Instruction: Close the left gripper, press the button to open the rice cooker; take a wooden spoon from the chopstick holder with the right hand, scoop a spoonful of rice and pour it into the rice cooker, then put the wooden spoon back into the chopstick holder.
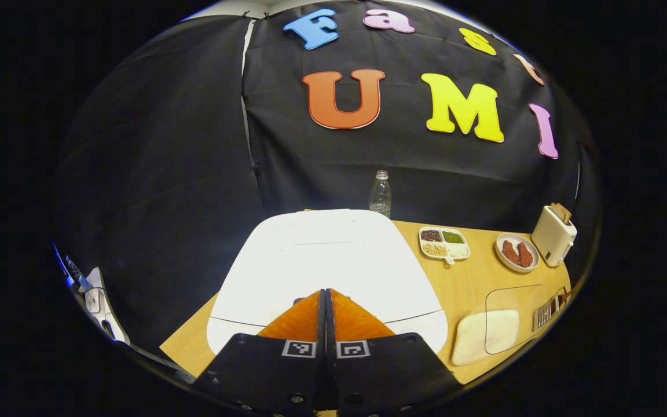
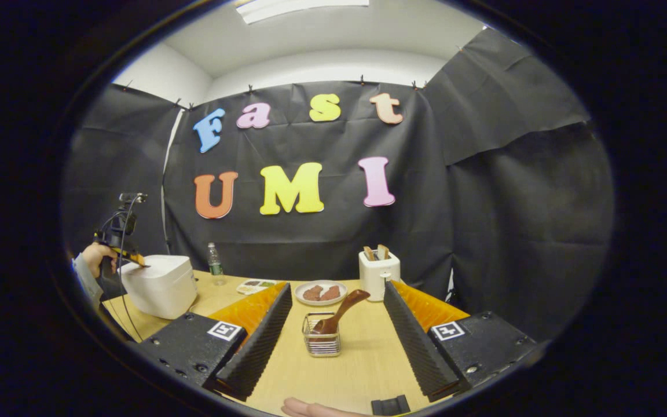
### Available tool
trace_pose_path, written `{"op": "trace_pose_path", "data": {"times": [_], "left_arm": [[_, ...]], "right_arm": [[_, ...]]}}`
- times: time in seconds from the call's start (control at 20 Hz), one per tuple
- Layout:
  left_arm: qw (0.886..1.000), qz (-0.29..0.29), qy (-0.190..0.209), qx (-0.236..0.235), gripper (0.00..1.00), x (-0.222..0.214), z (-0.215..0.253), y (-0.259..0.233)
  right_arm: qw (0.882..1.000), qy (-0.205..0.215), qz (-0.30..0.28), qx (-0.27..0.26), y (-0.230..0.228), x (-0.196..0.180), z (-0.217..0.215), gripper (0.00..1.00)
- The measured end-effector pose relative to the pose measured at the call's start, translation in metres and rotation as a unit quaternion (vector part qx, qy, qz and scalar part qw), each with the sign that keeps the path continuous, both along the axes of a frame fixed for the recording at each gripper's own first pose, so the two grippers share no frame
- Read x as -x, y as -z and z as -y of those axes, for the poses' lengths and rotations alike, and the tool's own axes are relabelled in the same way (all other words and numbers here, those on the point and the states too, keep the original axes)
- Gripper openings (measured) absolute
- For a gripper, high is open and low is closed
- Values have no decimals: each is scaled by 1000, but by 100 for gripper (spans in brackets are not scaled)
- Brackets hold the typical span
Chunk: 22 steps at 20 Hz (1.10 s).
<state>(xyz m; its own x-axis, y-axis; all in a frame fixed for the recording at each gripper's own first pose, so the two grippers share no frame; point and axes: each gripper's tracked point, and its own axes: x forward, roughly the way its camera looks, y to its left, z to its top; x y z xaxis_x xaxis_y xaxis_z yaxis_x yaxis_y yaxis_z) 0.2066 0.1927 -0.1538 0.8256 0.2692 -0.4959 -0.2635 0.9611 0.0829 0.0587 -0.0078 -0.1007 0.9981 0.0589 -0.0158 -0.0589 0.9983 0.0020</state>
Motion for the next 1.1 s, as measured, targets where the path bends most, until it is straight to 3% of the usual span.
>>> {"op": "trace_pose_path", "data": {"times": [0.15, 0.55, 0.85, 1.1], "left_arm": [[999, -25, -2, 24, 0, 2, 1, 9], [999, -39, -16, 25, 0, 1, -1, 0], [999, 31, -9, 6, 0, -1, -2, -68], [997, 53, -17, 45, 1, 18, -5, -88]], "right_arm": [[1000, 6, -9, -4, 7, 0, 10, 100], [999, 33, 7, 4, -9, 35, 29, 100], [999, 38, 13, 15, -16, 53, 27, 100], [1000, 28, 5, 12, -12, 51, 17, 100]]}}
